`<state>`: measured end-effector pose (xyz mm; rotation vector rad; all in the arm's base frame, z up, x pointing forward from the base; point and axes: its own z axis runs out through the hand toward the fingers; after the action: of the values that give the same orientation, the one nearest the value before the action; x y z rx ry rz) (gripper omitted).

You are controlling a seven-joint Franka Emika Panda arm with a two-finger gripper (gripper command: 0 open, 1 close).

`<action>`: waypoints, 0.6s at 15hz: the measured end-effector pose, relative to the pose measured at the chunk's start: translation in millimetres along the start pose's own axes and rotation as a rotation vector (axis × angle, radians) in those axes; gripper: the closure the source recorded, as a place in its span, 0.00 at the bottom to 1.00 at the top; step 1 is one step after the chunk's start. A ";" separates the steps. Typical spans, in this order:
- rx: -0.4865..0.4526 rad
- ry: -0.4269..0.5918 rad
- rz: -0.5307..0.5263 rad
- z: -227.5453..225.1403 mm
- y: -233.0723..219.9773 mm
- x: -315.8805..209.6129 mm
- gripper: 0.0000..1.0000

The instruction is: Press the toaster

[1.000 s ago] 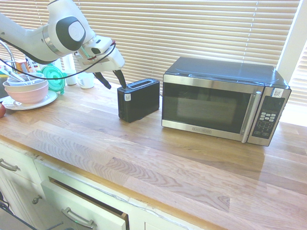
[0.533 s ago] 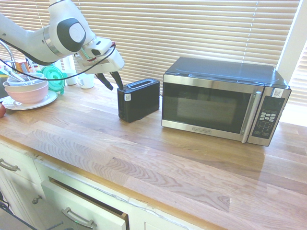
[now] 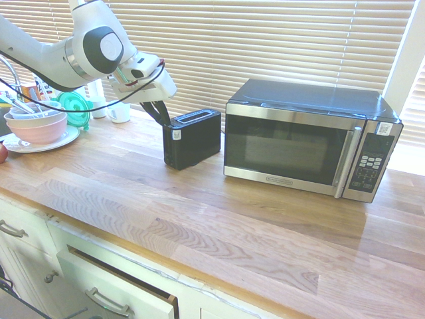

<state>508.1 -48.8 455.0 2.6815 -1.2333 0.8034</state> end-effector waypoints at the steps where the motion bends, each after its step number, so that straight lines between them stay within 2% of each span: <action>1: 0.002 0.004 0.001 -1.7 -1.0 1.9 1.00; 9: -0.005 -0.008 -0.016 3.6 -6.3 0.8 1.00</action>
<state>514.7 -46.1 453.2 2.6900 -1.2130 0.7870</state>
